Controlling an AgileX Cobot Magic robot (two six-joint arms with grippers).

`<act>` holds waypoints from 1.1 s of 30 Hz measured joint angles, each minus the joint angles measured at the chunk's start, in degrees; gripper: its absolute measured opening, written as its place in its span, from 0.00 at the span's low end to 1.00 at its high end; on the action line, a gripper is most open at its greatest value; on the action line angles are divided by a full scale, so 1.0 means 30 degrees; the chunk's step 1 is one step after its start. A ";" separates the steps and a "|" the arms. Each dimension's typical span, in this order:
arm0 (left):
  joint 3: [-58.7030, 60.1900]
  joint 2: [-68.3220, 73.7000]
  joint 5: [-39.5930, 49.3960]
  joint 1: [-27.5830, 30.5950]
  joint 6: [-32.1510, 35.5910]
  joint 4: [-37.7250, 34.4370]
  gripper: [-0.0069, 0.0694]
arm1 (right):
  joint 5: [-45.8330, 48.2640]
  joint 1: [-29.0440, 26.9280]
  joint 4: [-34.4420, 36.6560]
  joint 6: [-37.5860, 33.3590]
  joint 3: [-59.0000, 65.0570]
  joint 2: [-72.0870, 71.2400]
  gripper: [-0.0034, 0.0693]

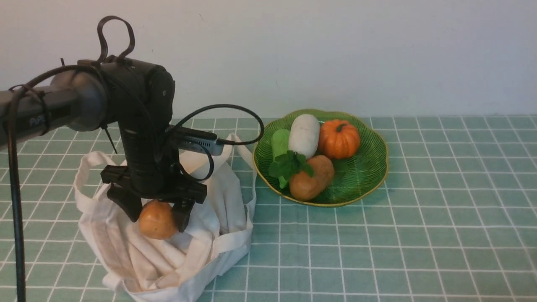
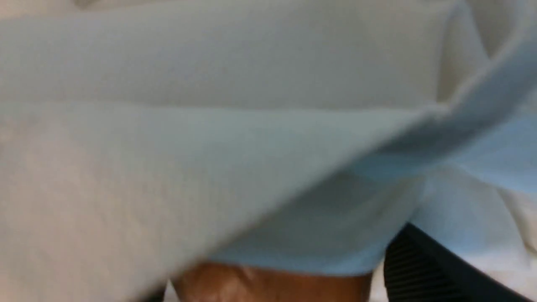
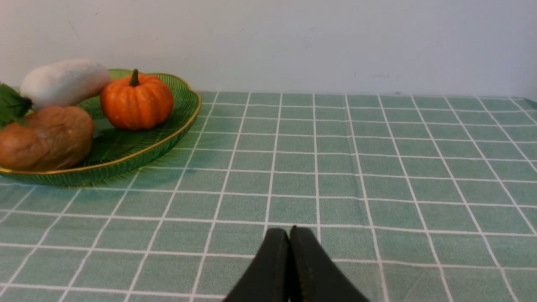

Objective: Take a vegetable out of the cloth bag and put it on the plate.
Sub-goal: Use the left arm to grab a potato from the bag

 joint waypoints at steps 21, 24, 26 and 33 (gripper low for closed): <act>0.3067 -0.1706 0.0100 -0.0131 -0.2276 0.0296 0.92 | 0.0000 0.0000 0.0000 0.0000 0.0000 0.0000 0.02; 0.3067 -0.1637 -0.0197 -0.0131 -0.3704 0.0248 0.91 | 0.0000 0.0000 0.0000 0.0000 0.0000 0.0000 0.02; 0.3067 -0.1597 -0.0565 -0.0131 -0.5074 0.0406 0.91 | 0.0000 0.0000 0.0000 0.0000 0.0000 0.0000 0.02; 0.3067 -0.0463 -0.2069 -0.0131 -0.7218 0.1202 0.89 | 0.0000 0.0000 0.0000 0.0000 0.0000 0.0000 0.02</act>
